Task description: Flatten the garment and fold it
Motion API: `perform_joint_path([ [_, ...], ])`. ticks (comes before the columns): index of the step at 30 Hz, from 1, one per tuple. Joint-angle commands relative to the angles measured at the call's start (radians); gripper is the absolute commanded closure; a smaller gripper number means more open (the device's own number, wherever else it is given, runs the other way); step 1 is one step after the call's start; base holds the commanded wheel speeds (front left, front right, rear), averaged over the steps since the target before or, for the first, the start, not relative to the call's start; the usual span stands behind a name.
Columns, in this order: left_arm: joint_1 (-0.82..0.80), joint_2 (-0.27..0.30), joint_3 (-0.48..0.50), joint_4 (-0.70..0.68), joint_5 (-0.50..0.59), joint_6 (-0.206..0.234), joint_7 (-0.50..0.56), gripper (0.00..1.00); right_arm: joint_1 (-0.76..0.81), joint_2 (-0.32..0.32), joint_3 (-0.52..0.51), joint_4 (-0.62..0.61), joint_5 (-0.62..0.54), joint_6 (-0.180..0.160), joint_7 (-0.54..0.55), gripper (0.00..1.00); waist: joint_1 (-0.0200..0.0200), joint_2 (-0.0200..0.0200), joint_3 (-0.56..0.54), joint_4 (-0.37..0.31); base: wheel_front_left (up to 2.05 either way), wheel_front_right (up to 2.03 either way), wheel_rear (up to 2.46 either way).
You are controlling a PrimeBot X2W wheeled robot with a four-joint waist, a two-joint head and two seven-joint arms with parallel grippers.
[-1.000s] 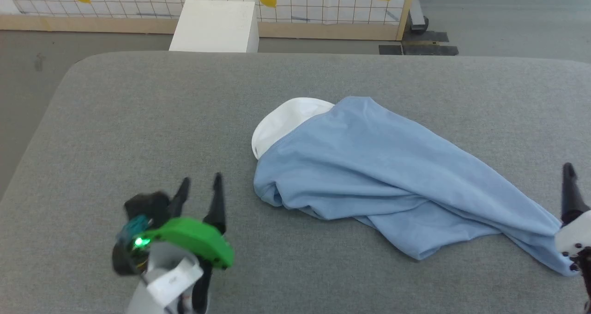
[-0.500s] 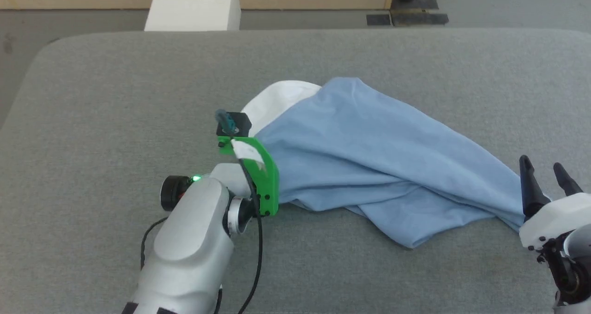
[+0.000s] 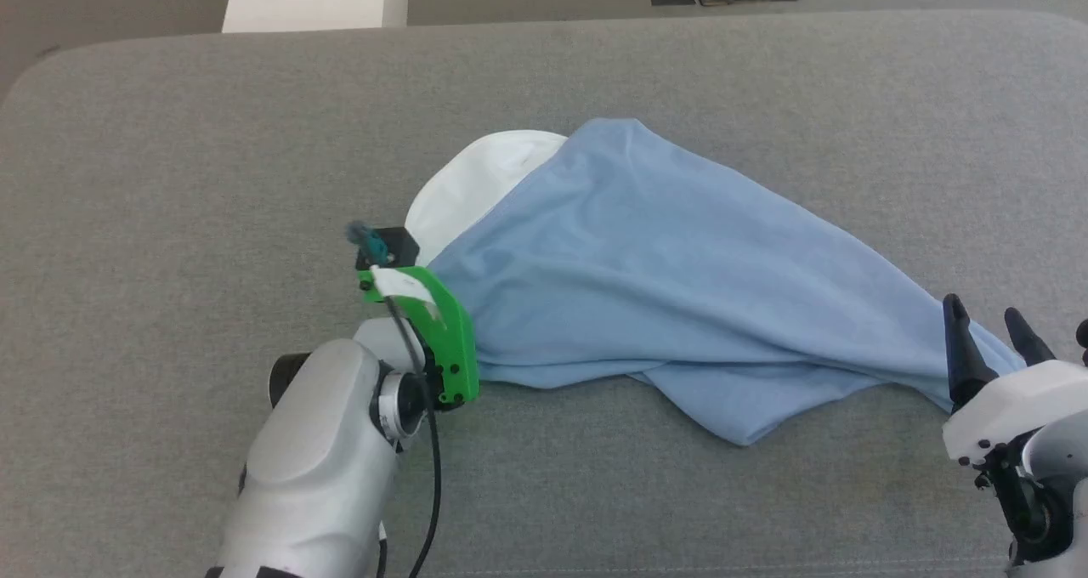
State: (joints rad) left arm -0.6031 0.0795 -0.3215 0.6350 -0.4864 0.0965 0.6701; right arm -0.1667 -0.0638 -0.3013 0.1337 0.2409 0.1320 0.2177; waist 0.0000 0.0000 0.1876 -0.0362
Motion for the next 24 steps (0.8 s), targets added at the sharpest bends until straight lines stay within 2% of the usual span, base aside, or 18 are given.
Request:
perform_joint_path([
  [1, 0.025, -0.001, 0.022, -0.017, -0.026, -0.007, -0.03, 1.0, -0.011, 0.002, 0.002, 0.005, -0.005, -0.001, -0.008, 0.0, 0.0, 0.0, -0.025, 0.024, 0.0, 0.0, 0.0],
  [4, 0.033, 0.011, 0.095, -0.11, -0.075, -0.005, -0.109, 1.0, -0.004, 0.001, 0.0, 0.019, -0.012, -0.001, -0.008, 0.0, 0.0, 0.0, -0.054, 0.051, 0.0, 0.0, 0.0],
  [7, 0.061, 0.04, 0.172, -0.213, -0.111, 0.018, -0.165, 1.0, 0.005, 0.001, 0.001, 0.028, -0.016, -0.001, -0.005, 0.0, 0.0, 0.0, -0.081, 0.074, 0.0, 0.0, 0.0],
  [11, 0.152, 0.093, 0.285, -0.347, -0.134, 0.099, -0.209, 1.0, 0.012, 0.001, 0.01, 0.034, -0.019, -0.001, -0.001, 0.0, 0.0, 0.0, -0.104, 0.098, 0.0, 0.0, 0.0],
  [12, 0.26, 0.122, 0.364, -0.404, -0.143, 0.173, -0.217, 1.0, 0.014, 0.002, 0.015, 0.034, -0.022, -0.001, 0.003, 0.0, 0.0, 0.0, -0.112, 0.112, 0.0, 0.0, 0.0],
  [14, 0.336, 0.12, 0.387, -0.416, -0.155, 0.203, -0.202, 1.0, 0.015, 0.0, 0.015, 0.031, -0.023, -0.001, 0.007, 0.0, 0.0, 0.0, -0.112, 0.122, 0.0, 0.0, 0.0],
  [18, 0.419, 0.089, 0.381, -0.393, -0.182, 0.205, -0.174, 1.0, 0.012, -0.004, 0.019, 0.028, -0.024, -0.001, 0.015, 0.0, 0.0, 0.0, -0.104, 0.132, 0.0, 0.0, 0.0],
  [19, 0.427, 0.079, 0.381, -0.39, -0.189, 0.202, -0.176, 0.8, 0.011, -0.004, 0.022, 0.028, -0.024, -0.001, 0.016, 0.0, 0.0, 0.0, -0.104, 0.134, 0.0, 0.0, 0.0],
  [20, 0.431, 0.067, 0.384, -0.39, -0.203, 0.194, -0.183, 0.0, 0.011, -0.004, 0.025, 0.029, -0.024, -0.001, 0.018, 0.0, 0.0, 0.0, -0.102, 0.136, 0.0, 0.0, 0.0],
  [24, 0.419, 0.048, 0.412, -0.437, -0.247, 0.12, -0.267, 0.0, 0.005, -0.007, 0.046, 0.033, -0.025, -0.001, 0.025, 0.0, 0.0, 0.0, -0.102, 0.14, 0.0, 0.0, 0.0],
])
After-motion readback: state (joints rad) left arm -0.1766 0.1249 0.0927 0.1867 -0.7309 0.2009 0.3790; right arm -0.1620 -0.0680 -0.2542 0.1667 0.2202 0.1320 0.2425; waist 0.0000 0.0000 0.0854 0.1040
